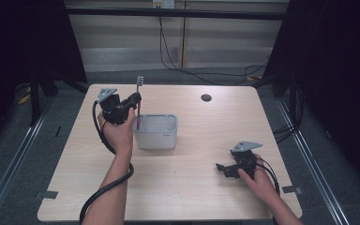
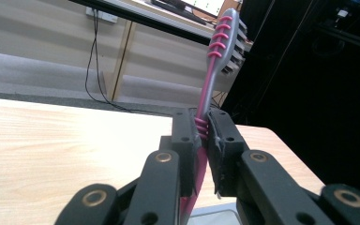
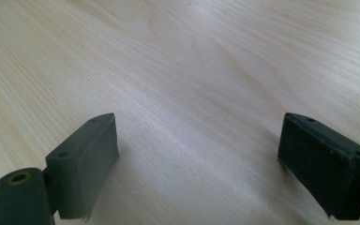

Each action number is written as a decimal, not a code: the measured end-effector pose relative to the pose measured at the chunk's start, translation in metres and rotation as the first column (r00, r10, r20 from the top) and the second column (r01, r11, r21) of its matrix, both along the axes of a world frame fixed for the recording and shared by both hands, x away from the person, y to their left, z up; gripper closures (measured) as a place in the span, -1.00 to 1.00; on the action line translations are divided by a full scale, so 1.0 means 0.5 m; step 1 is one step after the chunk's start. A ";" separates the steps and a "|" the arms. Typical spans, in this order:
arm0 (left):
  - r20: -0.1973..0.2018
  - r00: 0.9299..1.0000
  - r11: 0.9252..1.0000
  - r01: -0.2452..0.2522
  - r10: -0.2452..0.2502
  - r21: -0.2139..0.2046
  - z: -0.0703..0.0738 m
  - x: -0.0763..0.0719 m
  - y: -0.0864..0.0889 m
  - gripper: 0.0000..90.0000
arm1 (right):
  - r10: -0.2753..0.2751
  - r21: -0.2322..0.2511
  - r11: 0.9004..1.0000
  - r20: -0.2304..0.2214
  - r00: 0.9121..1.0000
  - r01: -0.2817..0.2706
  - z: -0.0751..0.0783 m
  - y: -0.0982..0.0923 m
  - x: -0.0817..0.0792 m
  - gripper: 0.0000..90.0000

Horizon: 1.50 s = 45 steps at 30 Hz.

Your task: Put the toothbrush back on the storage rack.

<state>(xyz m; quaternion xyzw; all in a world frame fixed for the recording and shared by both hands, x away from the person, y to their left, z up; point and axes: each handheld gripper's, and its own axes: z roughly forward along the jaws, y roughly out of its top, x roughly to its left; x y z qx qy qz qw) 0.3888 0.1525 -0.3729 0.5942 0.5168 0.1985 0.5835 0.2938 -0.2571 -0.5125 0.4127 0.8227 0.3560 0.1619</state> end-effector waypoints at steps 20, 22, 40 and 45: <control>-0.019 1.000 1.000 -0.013 0.013 0.027 -0.029 -0.004 0.012 0.82 | 0.000 0.000 1.000 0.000 1.000 0.000 0.000 0.000 0.000 -0.74; -0.022 1.000 0.999 -0.015 0.016 0.030 -0.032 -0.005 0.013 0.82 | 0.000 0.000 1.000 0.000 1.000 0.000 0.000 0.000 0.000 -0.74; -0.041 0.999 0.999 -0.017 0.019 0.048 -0.053 -0.014 0.019 0.82 | 0.000 0.000 1.000 0.000 1.000 0.000 0.000 0.000 0.000 -0.74; -0.045 0.999 0.998 -0.019 0.021 0.060 -0.059 -0.018 0.021 0.82 | 0.000 0.000 1.000 0.000 1.000 0.000 0.000 0.000 0.000 -0.74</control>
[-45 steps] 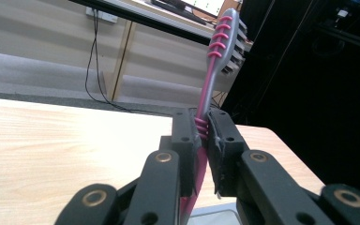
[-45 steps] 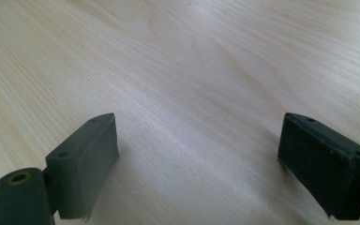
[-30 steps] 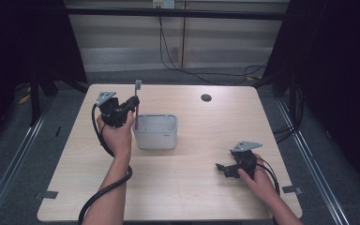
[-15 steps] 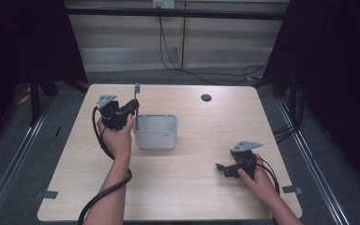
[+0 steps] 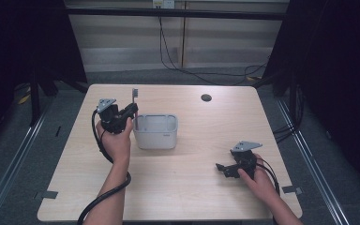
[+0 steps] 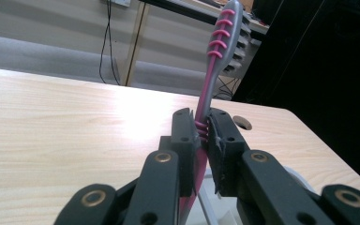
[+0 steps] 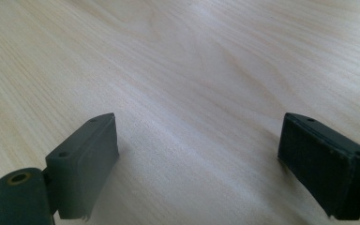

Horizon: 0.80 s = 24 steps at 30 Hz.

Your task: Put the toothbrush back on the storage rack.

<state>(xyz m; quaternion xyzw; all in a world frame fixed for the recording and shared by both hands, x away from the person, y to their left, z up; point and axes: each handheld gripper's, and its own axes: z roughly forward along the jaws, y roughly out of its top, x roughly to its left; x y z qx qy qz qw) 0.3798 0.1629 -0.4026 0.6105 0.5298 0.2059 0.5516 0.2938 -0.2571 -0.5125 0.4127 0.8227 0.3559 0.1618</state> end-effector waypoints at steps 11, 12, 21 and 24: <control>-0.009 1.000 0.999 0.008 -0.008 0.031 -0.011 -0.010 -0.004 0.81 | 0.000 0.000 1.000 0.000 1.000 0.000 0.000 0.000 0.000 -0.74; -0.010 1.000 0.999 0.009 -0.009 0.034 -0.012 -0.011 -0.004 0.81 | 0.000 0.000 1.000 0.000 1.000 0.000 0.000 0.000 0.000 -0.74; -0.022 1.000 0.997 0.015 -0.014 0.071 -0.020 -0.017 -0.005 0.81 | 0.000 0.000 1.000 0.000 1.000 0.000 0.000 0.000 0.000 -0.74; -0.020 1.000 0.996 0.015 -0.013 0.084 -0.020 -0.018 -0.006 0.81 | 0.000 0.000 1.000 0.000 1.000 0.000 0.000 0.000 0.000 -0.74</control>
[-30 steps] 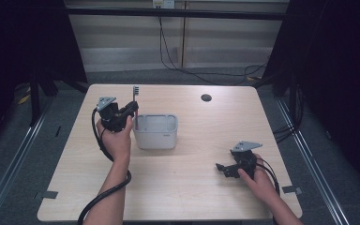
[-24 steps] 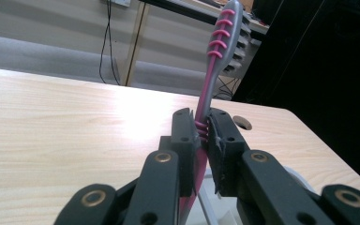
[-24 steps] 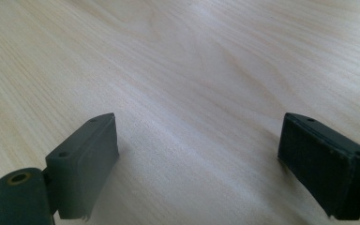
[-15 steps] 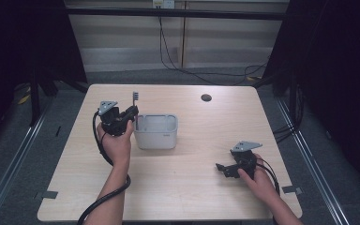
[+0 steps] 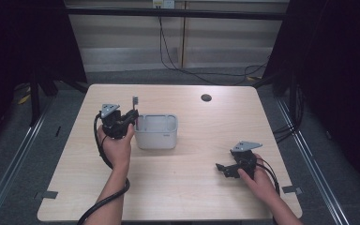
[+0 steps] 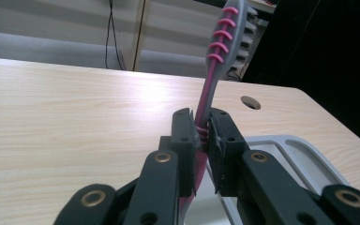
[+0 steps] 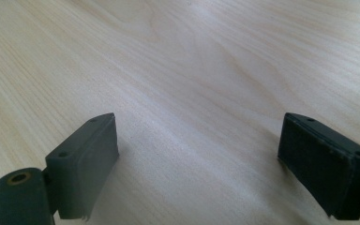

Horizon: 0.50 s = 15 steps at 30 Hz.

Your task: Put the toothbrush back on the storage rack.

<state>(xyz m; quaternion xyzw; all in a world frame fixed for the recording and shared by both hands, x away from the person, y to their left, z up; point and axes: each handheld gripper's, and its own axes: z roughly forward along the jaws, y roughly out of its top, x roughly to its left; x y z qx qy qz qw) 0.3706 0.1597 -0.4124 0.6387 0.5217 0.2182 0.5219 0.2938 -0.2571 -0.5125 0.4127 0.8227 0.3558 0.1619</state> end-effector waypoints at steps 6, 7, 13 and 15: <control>0.001 1.000 0.999 0.009 -0.009 0.034 0.001 -0.006 0.000 0.81 | 0.000 0.000 1.000 0.000 1.000 0.000 0.000 0.000 0.000 -0.74; 0.000 1.000 0.999 0.011 -0.011 0.037 0.000 -0.008 0.000 0.81 | 0.000 0.000 1.000 0.000 1.000 0.000 0.000 0.000 0.000 -0.74; 0.002 1.000 0.998 0.016 -0.017 0.054 -0.002 -0.014 0.000 0.81 | 0.000 0.000 1.000 0.000 1.000 0.000 0.000 0.000 0.000 -0.74; 0.005 1.000 0.998 0.021 -0.022 0.066 -0.002 -0.019 -0.002 0.81 | 0.000 0.000 1.000 0.000 1.000 0.000 0.000 0.000 0.000 -0.74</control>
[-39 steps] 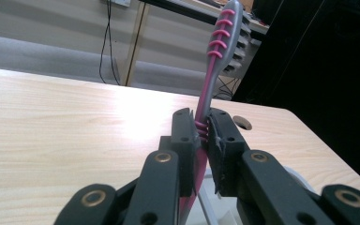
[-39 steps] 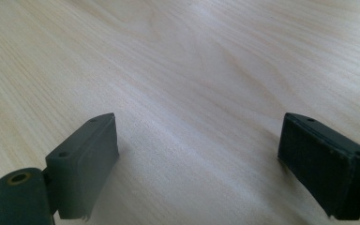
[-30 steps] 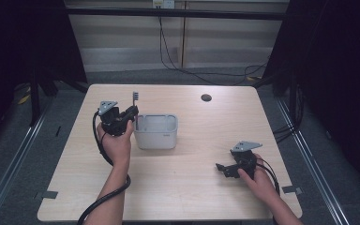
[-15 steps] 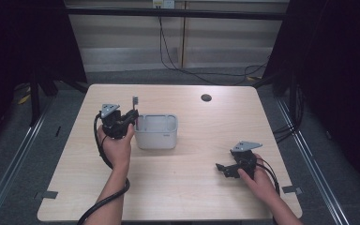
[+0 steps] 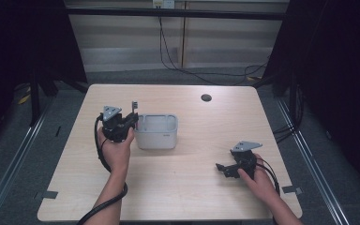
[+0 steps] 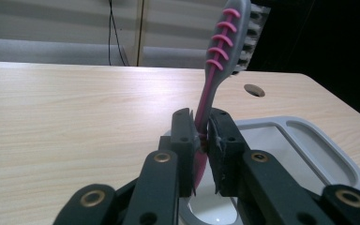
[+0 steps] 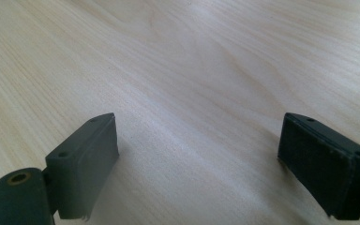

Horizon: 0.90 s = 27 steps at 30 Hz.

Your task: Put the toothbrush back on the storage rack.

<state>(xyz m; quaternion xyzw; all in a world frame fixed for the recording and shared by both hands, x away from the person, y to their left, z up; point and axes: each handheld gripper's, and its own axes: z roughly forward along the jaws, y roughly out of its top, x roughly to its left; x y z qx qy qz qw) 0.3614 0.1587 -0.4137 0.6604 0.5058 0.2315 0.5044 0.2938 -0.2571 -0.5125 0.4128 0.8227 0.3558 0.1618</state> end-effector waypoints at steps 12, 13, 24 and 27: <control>-0.003 1.000 0.999 0.008 -0.008 0.031 -0.013 -0.012 -0.004 0.80 | 0.000 0.000 1.000 0.000 1.000 0.000 0.000 0.000 0.000 -0.74; -0.006 1.000 0.999 0.009 -0.009 0.032 -0.014 -0.013 -0.004 0.80 | 0.000 0.000 1.000 0.000 1.000 0.000 0.000 0.000 0.000 -0.74; -0.016 1.000 0.999 0.013 -0.012 0.030 -0.027 -0.021 -0.004 0.80 | 0.000 0.000 1.000 0.000 1.000 0.000 0.000 0.000 0.000 -0.74; -0.016 1.000 0.999 0.015 -0.014 0.032 -0.027 -0.022 -0.004 0.80 | 0.000 0.000 1.000 0.000 1.000 0.000 0.000 0.000 0.000 -0.74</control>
